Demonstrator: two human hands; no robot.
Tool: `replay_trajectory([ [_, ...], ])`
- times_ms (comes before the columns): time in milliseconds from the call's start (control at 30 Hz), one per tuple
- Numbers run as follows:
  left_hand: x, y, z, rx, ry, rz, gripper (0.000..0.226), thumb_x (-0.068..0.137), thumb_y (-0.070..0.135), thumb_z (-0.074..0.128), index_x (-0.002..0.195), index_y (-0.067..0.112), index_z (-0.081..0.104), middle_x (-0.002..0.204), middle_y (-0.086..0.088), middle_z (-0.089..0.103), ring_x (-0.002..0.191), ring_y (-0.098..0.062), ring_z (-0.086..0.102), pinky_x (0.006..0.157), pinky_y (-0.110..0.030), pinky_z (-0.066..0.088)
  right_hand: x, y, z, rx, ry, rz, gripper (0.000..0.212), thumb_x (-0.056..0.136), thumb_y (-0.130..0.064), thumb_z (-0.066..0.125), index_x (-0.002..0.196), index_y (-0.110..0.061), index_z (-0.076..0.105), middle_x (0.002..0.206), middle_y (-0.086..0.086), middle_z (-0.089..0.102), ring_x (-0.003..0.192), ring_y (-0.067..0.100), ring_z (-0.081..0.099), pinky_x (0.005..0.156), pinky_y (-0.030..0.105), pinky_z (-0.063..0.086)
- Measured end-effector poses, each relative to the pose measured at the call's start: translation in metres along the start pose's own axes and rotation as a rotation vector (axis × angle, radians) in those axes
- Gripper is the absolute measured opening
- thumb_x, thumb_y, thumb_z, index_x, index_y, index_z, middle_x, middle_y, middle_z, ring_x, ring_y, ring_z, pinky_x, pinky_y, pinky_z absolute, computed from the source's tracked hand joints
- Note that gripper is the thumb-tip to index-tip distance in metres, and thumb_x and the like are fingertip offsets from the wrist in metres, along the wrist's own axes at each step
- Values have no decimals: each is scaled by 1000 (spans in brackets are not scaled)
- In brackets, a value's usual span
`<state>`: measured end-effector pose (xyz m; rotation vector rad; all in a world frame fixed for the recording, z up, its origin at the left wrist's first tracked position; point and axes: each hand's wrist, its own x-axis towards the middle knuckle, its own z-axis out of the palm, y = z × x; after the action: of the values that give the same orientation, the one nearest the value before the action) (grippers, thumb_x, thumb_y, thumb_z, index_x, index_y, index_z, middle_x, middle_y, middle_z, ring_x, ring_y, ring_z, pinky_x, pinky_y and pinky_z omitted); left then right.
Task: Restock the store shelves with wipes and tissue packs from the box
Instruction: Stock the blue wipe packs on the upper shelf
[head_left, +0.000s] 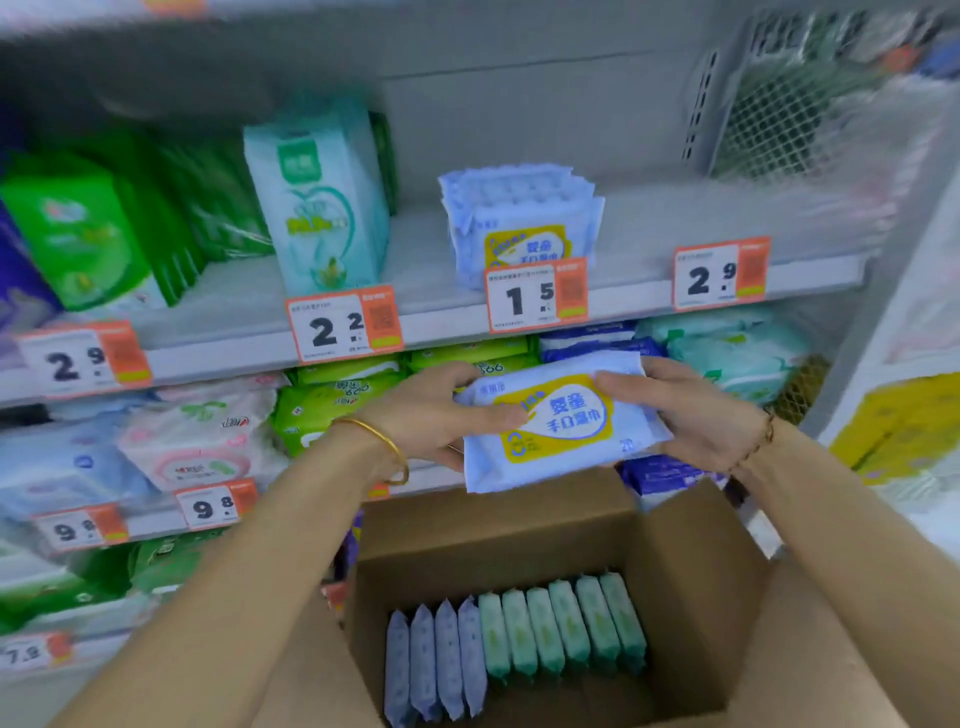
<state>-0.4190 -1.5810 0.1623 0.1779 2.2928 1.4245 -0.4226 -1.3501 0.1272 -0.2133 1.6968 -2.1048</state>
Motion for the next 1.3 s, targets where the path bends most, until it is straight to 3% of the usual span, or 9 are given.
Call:
replay_trajectory([
  [167,5,55,-26,0,63,138,19,78,20,71,94,14,62,82,-1,70,70,-12,65,66,-30,57,-7,-70,-2,-227,-118,-59,62,49,-41,89,105,-21,70,106,7,73,83,21,72,61,36,61],
  [300,27,99,-45,-84,158,209,18,82,25,67,92,11,61,70,0,68,57,-13,60,48,-17,52,17,-121,-6,-321,145,-110,13,75,-19,72,86,-16,64,61,-6,70,43,3,58,38,14,45],
  [433,76,130,-66,-113,431,284,21,85,27,66,74,20,49,77,-9,55,59,-16,51,45,-20,51,75,-158,-28,-159,319,-82,7,79,-24,65,80,-19,61,54,-8,64,48,5,52,39,11,39],
  [567,124,137,-90,241,648,369,27,80,26,59,101,9,63,111,-18,62,99,-25,61,88,-34,49,137,-182,-50,-6,409,-126,7,89,-22,59,83,-20,62,52,-13,66,57,6,55,39,12,44],
  [700,150,133,-90,583,439,352,38,99,23,38,131,7,52,142,-12,47,130,-26,44,101,-25,32,194,-191,-66,14,575,-302,21,89,-18,62,109,-18,57,76,-7,64,78,16,58,56,24,46],
  [867,168,118,-85,902,245,179,46,103,27,17,145,18,33,156,-12,23,145,-27,17,117,-31,13,237,-179,-80,-240,596,-420,11,87,-2,61,86,-13,58,83,2,61,75,14,60,65,26,51],
  [1000,169,109,-83,1005,236,196,57,96,37,7,150,21,18,159,-7,11,147,-22,5,120,-29,3,252,-166,-86,-522,369,-228,20,86,7,57,106,9,60,86,20,65,72,20,68,67,32,58],
  [1167,174,106,-84,944,233,176,53,99,39,11,149,25,18,160,-5,7,148,-19,1,120,-28,0,254,-161,-83,-583,442,-73,30,86,-1,50,105,-25,51,81,1,54,67,16,48,63,24,41],
  [1300,177,104,-85,907,249,145,50,100,41,14,149,32,17,160,-3,6,148,-18,-1,121,-36,5,253,-160,-79,-533,435,54,8,86,-19,51,93,-20,56,84,1,54,76,19,49,62,25,40],
])
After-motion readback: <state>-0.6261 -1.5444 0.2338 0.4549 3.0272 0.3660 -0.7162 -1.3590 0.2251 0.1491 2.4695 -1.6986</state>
